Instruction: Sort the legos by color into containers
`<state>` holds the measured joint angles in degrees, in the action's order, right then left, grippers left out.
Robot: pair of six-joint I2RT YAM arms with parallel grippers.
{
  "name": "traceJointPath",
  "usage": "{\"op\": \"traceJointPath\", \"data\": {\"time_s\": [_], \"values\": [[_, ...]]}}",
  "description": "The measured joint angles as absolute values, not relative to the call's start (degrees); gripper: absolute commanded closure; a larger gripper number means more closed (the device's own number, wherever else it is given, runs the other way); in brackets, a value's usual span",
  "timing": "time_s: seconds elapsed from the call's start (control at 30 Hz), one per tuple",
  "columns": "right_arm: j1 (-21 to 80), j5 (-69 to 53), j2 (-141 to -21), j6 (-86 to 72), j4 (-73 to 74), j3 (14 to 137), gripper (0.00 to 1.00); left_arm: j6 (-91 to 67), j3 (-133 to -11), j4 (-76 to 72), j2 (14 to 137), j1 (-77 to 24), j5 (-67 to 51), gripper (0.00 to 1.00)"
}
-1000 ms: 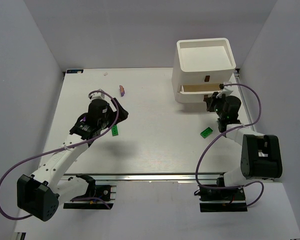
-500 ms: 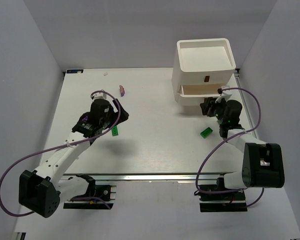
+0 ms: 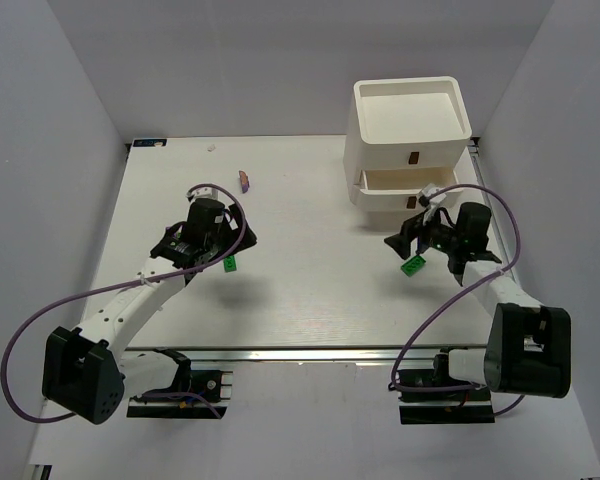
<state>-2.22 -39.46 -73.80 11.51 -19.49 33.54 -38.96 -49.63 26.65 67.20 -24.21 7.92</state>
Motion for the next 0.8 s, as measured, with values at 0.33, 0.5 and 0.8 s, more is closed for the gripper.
{"op": "traceJointPath", "data": {"time_s": [0.33,0.5,0.8], "values": [[-2.2,-51.3,-94.8,90.6,49.5,68.9,0.38,-38.5,-51.3,30.9,69.2,-24.2,10.4,0.03],[-2.6,-40.3,-104.3,105.6,62.6,77.5,0.27,-38.1,-51.6,32.4,70.3,-24.2,10.8,0.03],[-2.7,-31.4,-105.3,111.9,70.3,80.0,0.15,-38.5,-51.4,33.4,68.2,-24.2,11.6,0.03]]}}
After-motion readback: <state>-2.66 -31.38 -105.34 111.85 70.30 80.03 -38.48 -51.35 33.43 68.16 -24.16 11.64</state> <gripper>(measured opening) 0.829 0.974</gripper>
